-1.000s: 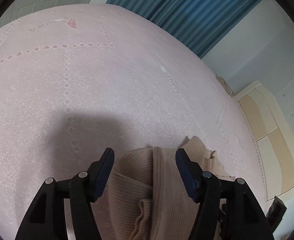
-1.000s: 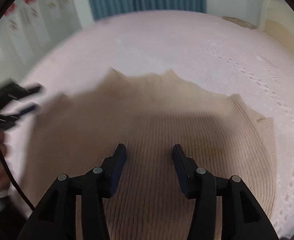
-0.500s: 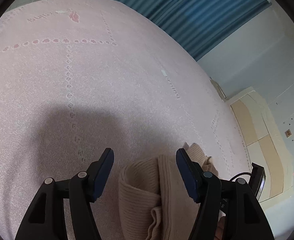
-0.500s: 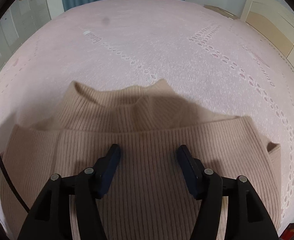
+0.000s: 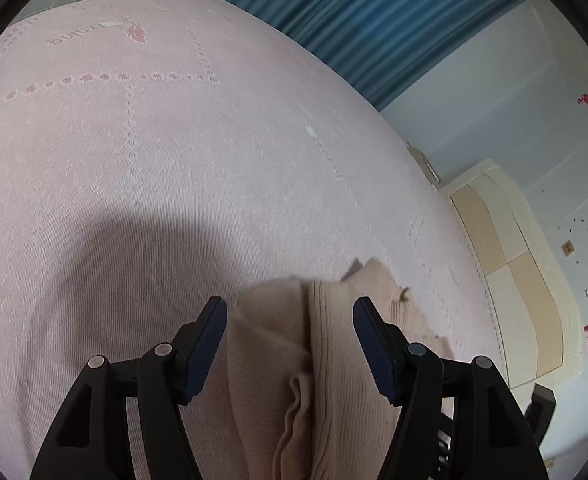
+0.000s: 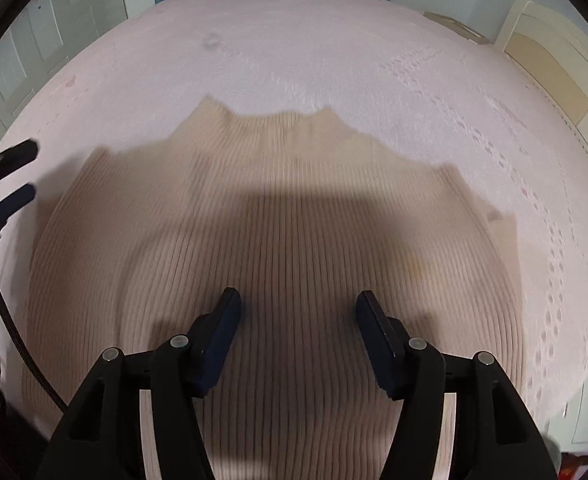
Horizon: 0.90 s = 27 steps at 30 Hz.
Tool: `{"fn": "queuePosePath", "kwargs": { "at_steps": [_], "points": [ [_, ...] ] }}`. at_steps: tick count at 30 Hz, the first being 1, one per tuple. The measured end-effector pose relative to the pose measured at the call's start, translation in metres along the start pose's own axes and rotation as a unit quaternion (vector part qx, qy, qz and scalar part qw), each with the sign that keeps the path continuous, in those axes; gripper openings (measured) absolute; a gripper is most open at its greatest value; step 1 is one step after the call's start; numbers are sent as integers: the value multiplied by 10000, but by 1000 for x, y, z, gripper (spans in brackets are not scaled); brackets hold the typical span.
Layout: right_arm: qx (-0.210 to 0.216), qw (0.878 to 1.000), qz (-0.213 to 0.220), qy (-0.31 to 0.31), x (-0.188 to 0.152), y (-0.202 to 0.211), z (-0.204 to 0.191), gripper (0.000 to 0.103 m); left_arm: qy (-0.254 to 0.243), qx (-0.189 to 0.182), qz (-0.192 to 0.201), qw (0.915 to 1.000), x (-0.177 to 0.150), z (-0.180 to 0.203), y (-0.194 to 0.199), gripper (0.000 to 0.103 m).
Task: Fold small clothes
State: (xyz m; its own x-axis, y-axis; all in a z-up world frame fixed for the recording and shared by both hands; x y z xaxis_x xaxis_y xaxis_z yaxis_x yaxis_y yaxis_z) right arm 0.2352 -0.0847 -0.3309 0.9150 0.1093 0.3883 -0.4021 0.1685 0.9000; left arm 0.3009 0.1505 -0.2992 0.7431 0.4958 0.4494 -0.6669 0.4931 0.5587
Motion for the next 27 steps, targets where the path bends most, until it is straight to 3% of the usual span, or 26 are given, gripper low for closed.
{"fn": "queuePosePath", "kwargs": {
  "at_steps": [3,7,11,17,21,27],
  "points": [
    [-54,9999,84,96,-19,12,1,59,-94,34,-33,9999,-15,4,7,64],
    [36,9997,-171,176,-55,16,-3,59,-213,40,-65,9997,-32,7,19,64],
    [140,9995,25,281,-79,27,-1,59,-159,-75,-203,9996,-62,5,31,64],
    [728,9971,-135,154,-96,33,7,59,-483,196,-674,9964,-111,4,31,64],
    [750,9971,147,-5,-96,44,29,59,-600,366,-576,9959,-113,5,29,64],
    [589,9928,931,-462,-81,68,90,59,-263,326,-505,9978,-95,3,8,65]
  ]
}}
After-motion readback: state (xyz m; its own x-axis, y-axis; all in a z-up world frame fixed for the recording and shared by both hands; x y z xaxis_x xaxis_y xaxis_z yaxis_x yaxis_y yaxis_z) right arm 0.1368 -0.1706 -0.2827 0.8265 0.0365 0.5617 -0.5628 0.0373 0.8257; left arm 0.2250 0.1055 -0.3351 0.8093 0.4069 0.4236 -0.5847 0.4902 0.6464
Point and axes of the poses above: each gripper's, at about its wrist camera, not at the fingertips, and y roughly against the way its jaws point, z to its right, x to its top, the point moved 10 cm from there along -y, roughly the way its jaws point, and after that the axes turned 8 degrees about -x, right-handed, at the moved point
